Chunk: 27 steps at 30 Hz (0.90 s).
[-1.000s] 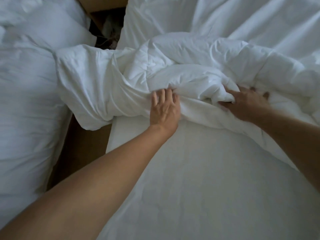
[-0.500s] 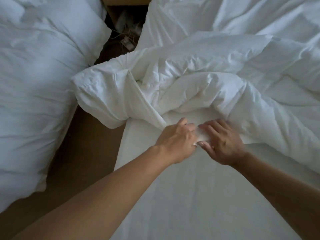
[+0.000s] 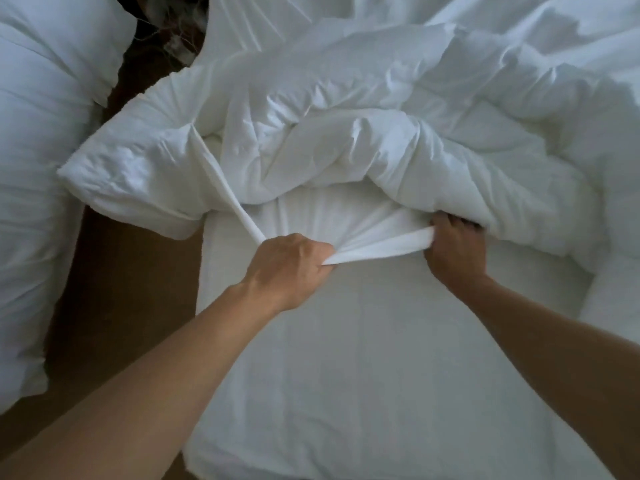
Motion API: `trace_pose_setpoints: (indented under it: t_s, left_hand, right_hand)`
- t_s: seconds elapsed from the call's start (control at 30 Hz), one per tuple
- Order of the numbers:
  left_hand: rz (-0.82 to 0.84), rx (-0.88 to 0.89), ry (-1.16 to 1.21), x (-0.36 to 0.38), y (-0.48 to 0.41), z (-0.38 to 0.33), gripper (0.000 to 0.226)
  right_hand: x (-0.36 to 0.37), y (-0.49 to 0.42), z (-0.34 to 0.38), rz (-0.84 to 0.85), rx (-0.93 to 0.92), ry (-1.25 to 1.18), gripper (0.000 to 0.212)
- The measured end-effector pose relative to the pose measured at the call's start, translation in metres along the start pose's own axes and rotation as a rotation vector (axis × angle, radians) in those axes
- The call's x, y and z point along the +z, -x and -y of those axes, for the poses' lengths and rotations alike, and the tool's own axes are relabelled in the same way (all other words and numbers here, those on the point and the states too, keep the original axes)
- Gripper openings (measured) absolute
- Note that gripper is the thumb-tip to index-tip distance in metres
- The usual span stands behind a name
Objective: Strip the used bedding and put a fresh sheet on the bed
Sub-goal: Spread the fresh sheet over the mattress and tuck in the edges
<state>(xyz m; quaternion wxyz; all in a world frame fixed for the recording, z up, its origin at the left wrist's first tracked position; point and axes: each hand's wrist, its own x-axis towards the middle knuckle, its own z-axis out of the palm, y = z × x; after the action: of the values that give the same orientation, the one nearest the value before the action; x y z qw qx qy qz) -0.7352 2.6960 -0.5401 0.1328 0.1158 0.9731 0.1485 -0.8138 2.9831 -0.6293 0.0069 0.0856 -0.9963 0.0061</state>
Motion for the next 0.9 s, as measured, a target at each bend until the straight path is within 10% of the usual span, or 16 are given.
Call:
trace_pose_setpoints:
  t_s: [0.3, 0.47, 0.6, 0.9]
  left_hand:
    - [-0.044, 0.032, -0.242, 0.034, -0.016, -0.026, 0.019]
    - [0.162, 0.058, -0.205, 0.105, -0.060, -0.136, 0.071]
    - [0.067, -0.007, -0.009, 0.129, -0.084, -0.170, 0.023]
    - [0.056, 0.093, -0.219, 0.121, -0.073, -0.176, 0.011]
  right_hand:
    - [-0.013, 0.069, -0.045, 0.109, 0.079, -0.128, 0.019]
    - [-0.035, 0.081, -0.047, 0.261, -0.006, -0.126, 0.011]
    - [-0.027, 0.081, -0.073, 0.097, -0.007, -0.301, 0.021]
    - [0.026, 0.073, -0.177, 0.283, 0.152, -0.130, 0.029]
